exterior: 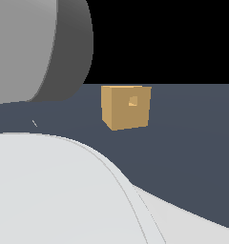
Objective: Insert the peg into the horizontal hole in a box.
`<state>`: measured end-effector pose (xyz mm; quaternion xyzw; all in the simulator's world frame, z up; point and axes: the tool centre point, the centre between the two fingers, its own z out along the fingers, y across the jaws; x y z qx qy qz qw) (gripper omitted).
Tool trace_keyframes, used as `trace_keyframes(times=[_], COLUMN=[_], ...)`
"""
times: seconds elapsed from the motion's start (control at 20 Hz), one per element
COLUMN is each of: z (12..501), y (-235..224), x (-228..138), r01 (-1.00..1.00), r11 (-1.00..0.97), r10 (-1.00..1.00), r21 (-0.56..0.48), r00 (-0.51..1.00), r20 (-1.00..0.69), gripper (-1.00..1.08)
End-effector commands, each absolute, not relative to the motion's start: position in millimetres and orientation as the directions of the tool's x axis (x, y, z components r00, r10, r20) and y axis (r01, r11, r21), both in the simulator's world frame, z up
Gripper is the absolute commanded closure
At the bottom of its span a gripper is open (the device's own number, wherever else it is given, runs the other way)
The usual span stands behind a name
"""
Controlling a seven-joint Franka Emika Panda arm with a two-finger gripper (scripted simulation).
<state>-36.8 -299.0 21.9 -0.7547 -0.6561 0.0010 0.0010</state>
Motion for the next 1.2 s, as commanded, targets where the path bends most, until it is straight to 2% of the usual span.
trace_keyframes(times=[0.0, 0.3, 0.7, 0.95, 1.15], z=[28, 49, 84, 102, 112], y=[-280, -210, -77, -5, 34], x=[-23, 23, 85, 109, 119], r01=[0.994, 1.000, 0.988, 0.970, 0.958], r11=[-0.112, -0.015, 0.154, 0.242, 0.287], r10=[0.994, 1.000, 0.988, 0.970, 0.958], r21=[0.000, 0.000, 0.000, 0.000, 0.000], r00=[0.112, 0.015, -0.154, -0.242, -0.287], r20=[-0.001, -0.002, -0.002, -0.002, -0.001], gripper=[1.08, 1.08, 1.08, 1.08, 1.08])
